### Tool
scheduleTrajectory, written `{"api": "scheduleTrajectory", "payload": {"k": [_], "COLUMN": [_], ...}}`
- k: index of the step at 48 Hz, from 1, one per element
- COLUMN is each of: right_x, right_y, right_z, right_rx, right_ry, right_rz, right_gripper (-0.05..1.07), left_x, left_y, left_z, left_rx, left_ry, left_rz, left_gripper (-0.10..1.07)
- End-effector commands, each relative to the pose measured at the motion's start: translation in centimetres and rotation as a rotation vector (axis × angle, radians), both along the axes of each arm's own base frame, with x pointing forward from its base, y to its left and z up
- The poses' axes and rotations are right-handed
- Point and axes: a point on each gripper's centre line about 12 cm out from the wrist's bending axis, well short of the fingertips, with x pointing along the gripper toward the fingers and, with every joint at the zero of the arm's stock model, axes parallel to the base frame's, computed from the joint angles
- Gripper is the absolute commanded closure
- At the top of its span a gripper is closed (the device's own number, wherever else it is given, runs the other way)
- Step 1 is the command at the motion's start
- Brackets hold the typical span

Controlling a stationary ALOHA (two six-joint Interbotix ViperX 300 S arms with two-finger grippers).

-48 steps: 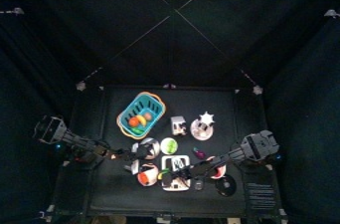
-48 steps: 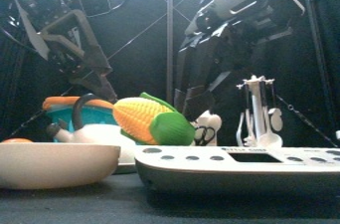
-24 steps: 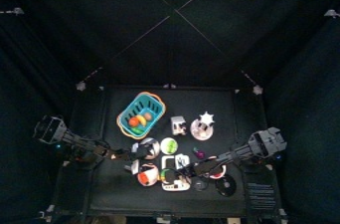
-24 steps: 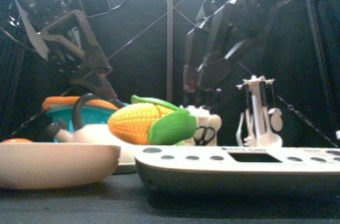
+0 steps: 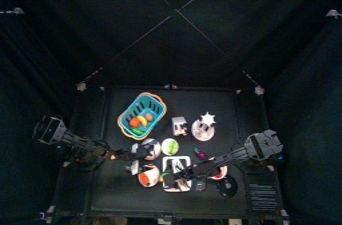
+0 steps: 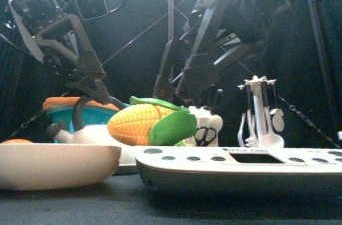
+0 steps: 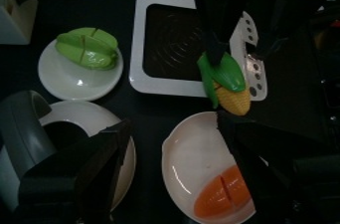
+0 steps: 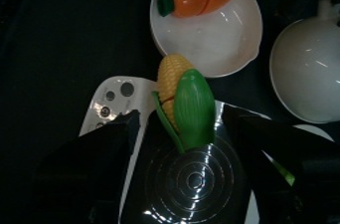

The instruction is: Grab corn

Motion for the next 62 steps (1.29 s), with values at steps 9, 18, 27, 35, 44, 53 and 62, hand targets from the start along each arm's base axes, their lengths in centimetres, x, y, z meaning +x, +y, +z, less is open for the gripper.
{"api": "scheduleTrajectory", "payload": {"k": [9,18,27,35,44,53,62], "right_x": [1.1,1.1,1.1,0.6,-0.2,-0.9,-1.0], "right_y": [-0.8,-0.9,-1.0,-1.2,-1.5,-1.8,-2.0], "right_z": [0.6,0.2,0.7,2.0,3.3,4.3,4.7], "right_rx": [0.01,0.0,0.003,0.002,0.003,-0.004,-0.013], "right_ry": [-0.04,-0.037,-0.045,-0.059,-0.074,-0.079,-0.092], "right_rz": [-0.013,-0.01,-0.014,-0.02,-0.025,-0.03,-0.027], "right_gripper": [0.08,0.26,0.39,0.39,0.39,0.39,0.39], "left_x": [-0.3,-0.3,-0.3,-0.3,-0.3,-0.3,-0.3], "left_y": [0.1,0.1,0.1,0.1,0.1,0.1,0.1], "left_z": [0.5,0.5,0.5,0.5,0.5,0.6,0.5], "left_rx": [-0.013,-0.013,-0.013,-0.013,-0.014,-0.014,-0.014], "left_ry": [-0.017,-0.017,-0.017,-0.017,-0.017,-0.019,-0.018], "left_rz": [0.013,0.013,0.013,0.013,0.014,0.014,0.014], "left_gripper": [-0.03,-0.03,-0.03,-0.03,-0.03,-0.03,-0.03]}}
